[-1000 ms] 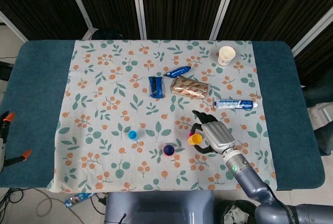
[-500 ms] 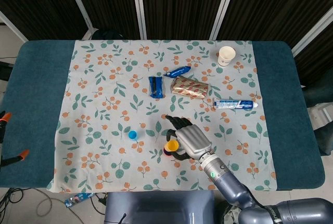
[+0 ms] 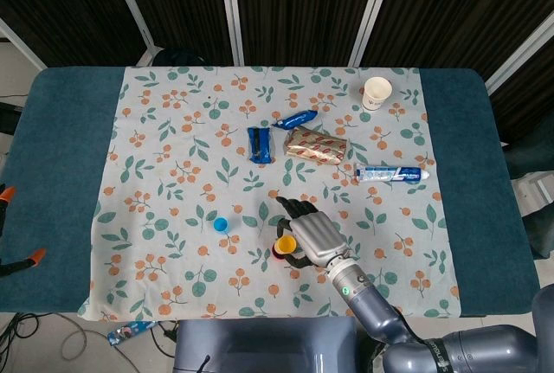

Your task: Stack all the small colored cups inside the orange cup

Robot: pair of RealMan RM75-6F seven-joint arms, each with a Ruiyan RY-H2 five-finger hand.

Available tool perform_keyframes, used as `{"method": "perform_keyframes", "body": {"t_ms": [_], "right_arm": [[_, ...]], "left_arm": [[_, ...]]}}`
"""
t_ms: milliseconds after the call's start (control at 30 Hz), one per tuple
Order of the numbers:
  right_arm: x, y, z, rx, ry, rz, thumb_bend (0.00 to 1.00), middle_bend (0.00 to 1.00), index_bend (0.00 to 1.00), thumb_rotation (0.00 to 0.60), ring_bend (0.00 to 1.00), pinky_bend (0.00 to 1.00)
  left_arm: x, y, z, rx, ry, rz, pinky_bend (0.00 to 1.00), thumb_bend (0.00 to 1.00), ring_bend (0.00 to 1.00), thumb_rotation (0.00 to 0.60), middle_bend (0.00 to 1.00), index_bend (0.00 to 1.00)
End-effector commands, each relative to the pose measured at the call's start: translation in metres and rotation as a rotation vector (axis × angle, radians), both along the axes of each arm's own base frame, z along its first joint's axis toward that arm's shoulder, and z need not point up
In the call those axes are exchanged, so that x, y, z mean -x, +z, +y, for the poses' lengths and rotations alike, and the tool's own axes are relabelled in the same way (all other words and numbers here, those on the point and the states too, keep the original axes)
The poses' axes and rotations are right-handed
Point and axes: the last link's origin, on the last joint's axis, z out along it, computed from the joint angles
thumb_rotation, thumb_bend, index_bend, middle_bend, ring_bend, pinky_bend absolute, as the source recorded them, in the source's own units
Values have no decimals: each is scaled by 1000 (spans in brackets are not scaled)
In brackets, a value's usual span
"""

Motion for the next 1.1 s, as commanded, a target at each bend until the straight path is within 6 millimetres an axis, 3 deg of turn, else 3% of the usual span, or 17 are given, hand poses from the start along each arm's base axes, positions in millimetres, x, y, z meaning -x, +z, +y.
{"method": "perform_keyframes", "body": {"t_ms": [33, 833, 900, 1100], "right_arm": [[2, -2, 0, -6, -4, 3, 417, 31, 513, 600, 96, 137], [11, -22, -1, -19, -25, 36, 417, 32, 509, 600, 96, 137], [11, -23, -1, -21, -26, 40, 417, 32, 463, 600, 96, 137], [18, -25, 1, -49, -22, 87, 406, 17, 67, 600, 25, 119]], "left_arm": [[0, 0, 0, 0, -2, 0, 0, 74, 0, 600, 0, 50], [1, 0, 1, 2, 3, 3, 0, 74, 0, 600, 0, 51], [1, 1, 1, 0, 3, 3, 0, 74, 0, 600, 0, 51], [1, 1, 1, 0, 4, 4, 0, 74, 0, 600, 0, 56]]}}
